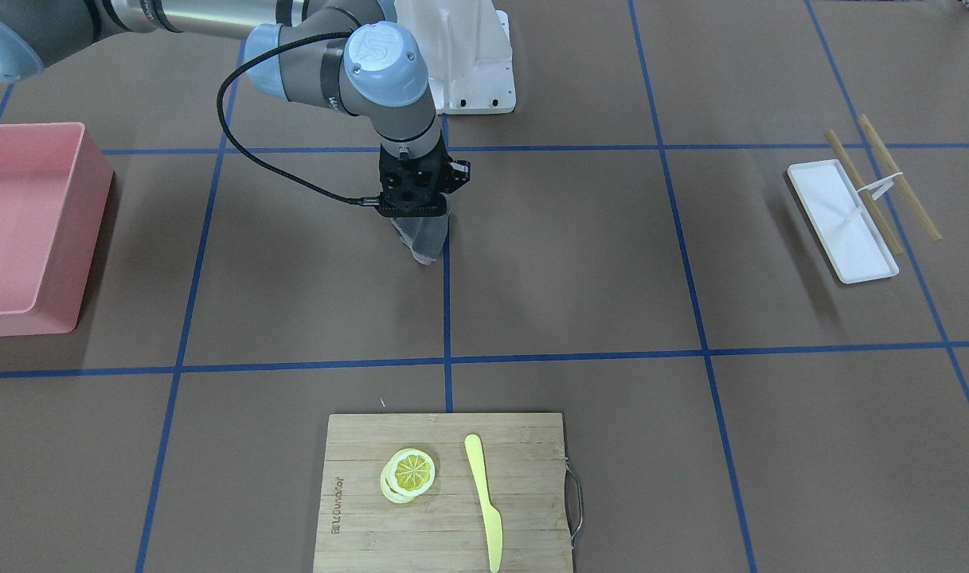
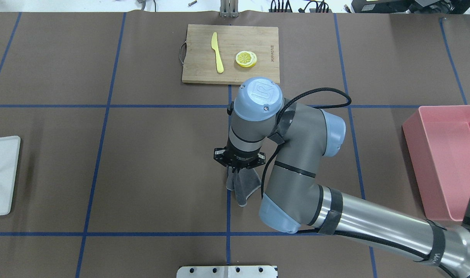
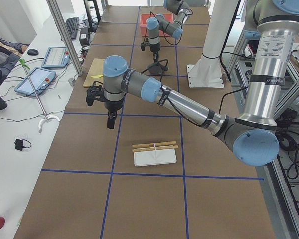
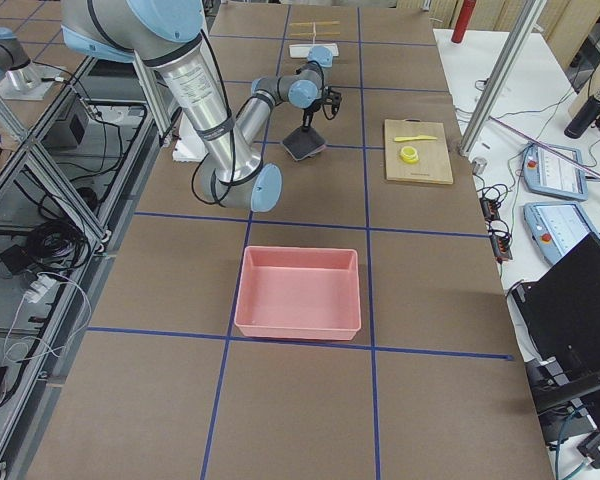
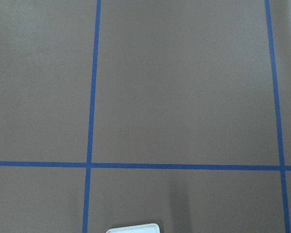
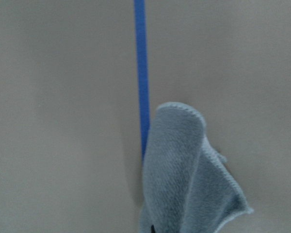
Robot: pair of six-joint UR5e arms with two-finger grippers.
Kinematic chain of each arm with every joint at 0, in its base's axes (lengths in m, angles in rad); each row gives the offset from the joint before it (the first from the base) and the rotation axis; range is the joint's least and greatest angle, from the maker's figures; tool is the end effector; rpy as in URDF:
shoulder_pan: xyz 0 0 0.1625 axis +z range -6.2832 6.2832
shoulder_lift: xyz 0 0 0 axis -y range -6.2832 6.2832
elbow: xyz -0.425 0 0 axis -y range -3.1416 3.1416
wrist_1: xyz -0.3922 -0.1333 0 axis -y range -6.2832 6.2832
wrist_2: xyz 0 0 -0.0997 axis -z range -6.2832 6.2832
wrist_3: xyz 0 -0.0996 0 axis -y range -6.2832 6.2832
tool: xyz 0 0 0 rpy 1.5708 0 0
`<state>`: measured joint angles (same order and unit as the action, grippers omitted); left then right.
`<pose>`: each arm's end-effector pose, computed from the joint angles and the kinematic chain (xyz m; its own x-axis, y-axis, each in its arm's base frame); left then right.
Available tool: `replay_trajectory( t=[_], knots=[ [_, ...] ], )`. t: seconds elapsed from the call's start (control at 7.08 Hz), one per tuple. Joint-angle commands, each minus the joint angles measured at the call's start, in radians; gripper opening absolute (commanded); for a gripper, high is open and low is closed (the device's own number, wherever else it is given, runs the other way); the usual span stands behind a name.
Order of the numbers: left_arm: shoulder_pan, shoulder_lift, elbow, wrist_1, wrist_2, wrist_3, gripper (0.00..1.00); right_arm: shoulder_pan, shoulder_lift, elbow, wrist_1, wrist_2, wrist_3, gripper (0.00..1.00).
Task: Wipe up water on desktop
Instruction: 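Carry the grey towel over the pink bin with the right gripper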
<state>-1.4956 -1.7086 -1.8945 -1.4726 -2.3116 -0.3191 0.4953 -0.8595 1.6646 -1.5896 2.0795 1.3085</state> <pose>-0.0262 -0.5323 0.4421 0.7036 -0.0127 -0.7105 0.1585 0.9774 0.1395 -0.5591 -0.3984 0.1926 0.6293 0.0826 0.7728 0.0532 0.9874 -0.1488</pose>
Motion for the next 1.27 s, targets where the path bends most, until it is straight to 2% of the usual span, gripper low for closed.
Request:
replay_trajectory(
  t=[0.0, 0.14, 0.42, 0.56, 0.85, 0.99, 1.13],
  knots=[
    [0.0, 0.0, -0.005, 0.0, 0.0, 0.0, 0.98, 0.078, -0.259, 0.213, -0.007, 0.033, -0.14, 0.0],
    [0.0, 0.0, -0.006, 0.0, 0.0, 0.0, 0.98, 0.144, -0.333, 0.249, -0.035, 0.075, -0.237, 0.0],
    [-0.002, 0.001, -0.008, 0.0, 0.0, 0.0, 0.98, 0.233, -0.445, 0.326, -0.125, 0.076, -0.425, 0.0],
    [-0.003, 0.003, 0.0, 0.0, 0.0, 0.0, 0.98, 0.287, -0.458, 0.392, -0.238, 0.076, -0.496, 0.0],
    [-0.002, 0.052, 0.009, 0.001, 0.001, 0.128, 0.98, 0.402, -0.452, 0.489, -0.456, 0.076, -0.721, 0.0],
    [-0.002, 0.059, 0.009, 0.002, 0.001, 0.132, 0.98, 0.508, -0.458, 0.509, -0.493, 0.085, -0.797, 0.0],
    [0.0, 0.058, 0.011, 0.002, 0.001, 0.132, 0.98, 0.614, -0.478, 0.515, -0.545, 0.14, -0.928, 0.0]
  ],
)
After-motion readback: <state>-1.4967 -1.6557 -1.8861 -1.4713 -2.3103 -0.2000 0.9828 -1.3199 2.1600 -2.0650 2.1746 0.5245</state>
